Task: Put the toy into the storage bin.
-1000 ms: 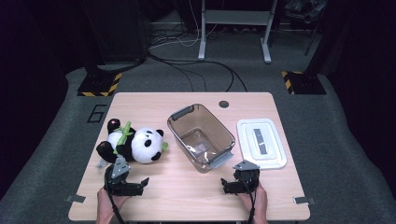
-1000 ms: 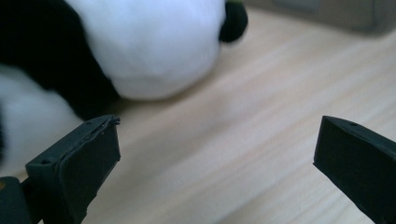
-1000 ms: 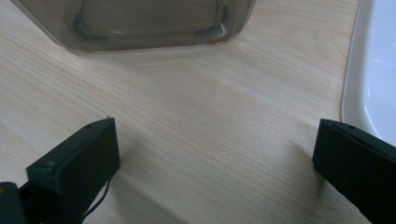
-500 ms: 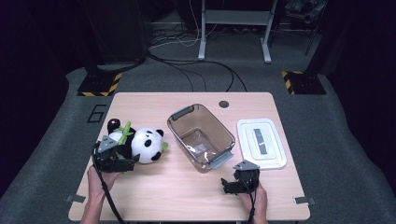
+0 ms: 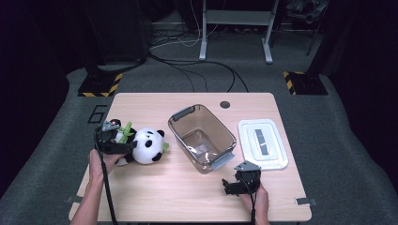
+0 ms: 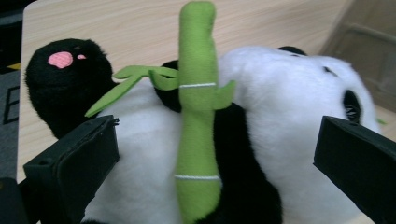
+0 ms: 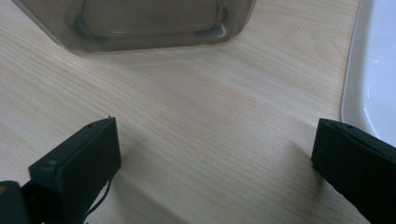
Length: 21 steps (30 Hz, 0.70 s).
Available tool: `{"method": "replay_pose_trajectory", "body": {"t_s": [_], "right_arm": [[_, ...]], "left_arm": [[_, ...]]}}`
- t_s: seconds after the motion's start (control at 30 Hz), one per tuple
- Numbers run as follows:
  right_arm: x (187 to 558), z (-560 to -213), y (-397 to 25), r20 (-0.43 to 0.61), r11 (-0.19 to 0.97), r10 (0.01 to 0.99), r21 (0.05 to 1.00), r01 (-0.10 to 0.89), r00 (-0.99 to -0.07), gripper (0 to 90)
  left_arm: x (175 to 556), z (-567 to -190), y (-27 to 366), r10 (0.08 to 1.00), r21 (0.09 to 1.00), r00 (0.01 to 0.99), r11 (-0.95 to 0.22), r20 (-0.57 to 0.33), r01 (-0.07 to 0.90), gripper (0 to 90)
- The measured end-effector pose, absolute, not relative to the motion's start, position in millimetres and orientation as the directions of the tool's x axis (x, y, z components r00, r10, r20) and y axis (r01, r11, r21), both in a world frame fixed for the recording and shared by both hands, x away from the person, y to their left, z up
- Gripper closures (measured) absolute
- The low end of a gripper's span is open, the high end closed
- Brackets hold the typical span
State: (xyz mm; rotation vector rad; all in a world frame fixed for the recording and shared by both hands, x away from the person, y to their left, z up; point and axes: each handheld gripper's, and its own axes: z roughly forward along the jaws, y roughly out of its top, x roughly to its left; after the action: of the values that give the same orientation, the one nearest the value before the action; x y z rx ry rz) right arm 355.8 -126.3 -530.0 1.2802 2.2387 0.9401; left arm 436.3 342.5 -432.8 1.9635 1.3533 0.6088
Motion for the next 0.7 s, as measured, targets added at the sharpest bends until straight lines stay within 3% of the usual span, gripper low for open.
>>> {"method": "replay_pose_trajectory", "body": {"t_s": [0.17, 0.7], "right_arm": [[356, -530, -126, -0.005, 0.355, 0.863, 0.717, 0.6, -0.505, 0.5], [355, -530, -127, 0.002, 0.351, 0.863, 0.718, 0.601, -0.506, 2.1]], "left_arm": [[439, -431, 340, 0.934, 0.737, 0.354, -0.271, 0.046, 0.619, 7.6], [437, -440, 339, 0.937, 0.699, 0.334, -0.306, 0.101, 0.647, 55.3]]}}
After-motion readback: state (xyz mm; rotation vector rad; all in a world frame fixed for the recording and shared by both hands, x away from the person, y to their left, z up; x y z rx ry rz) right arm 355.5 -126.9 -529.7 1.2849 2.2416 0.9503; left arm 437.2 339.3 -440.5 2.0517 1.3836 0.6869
